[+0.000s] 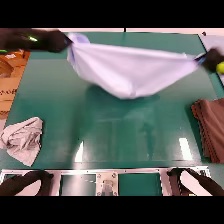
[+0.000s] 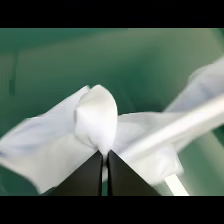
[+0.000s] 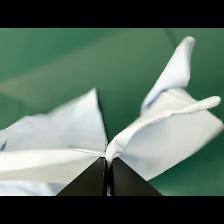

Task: Fold the shirts.

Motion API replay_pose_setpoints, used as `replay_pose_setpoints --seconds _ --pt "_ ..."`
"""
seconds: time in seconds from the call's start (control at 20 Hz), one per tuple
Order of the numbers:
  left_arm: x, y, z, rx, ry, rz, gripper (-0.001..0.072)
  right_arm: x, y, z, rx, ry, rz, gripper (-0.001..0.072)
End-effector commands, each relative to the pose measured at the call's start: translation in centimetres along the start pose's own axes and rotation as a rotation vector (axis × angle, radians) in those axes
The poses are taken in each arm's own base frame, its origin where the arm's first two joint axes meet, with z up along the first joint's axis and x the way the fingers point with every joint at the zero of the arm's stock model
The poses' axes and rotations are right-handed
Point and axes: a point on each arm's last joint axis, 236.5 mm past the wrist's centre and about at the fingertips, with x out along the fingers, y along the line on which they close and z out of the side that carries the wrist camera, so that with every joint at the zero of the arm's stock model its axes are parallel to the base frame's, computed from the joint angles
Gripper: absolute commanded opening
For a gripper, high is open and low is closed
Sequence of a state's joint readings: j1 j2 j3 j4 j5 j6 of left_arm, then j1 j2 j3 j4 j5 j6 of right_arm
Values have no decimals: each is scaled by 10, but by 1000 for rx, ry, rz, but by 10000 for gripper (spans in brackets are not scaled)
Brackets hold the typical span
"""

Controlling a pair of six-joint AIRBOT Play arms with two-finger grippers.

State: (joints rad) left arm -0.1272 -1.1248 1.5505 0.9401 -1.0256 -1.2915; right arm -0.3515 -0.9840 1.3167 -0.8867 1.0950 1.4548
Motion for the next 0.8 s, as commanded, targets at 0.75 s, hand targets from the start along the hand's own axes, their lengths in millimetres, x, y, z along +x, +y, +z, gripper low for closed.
replay_pose_setpoints --seconds 0.75 --pt "-69 3 56 170 -239 173 20 -92 53 88 -157 -310 5 17"
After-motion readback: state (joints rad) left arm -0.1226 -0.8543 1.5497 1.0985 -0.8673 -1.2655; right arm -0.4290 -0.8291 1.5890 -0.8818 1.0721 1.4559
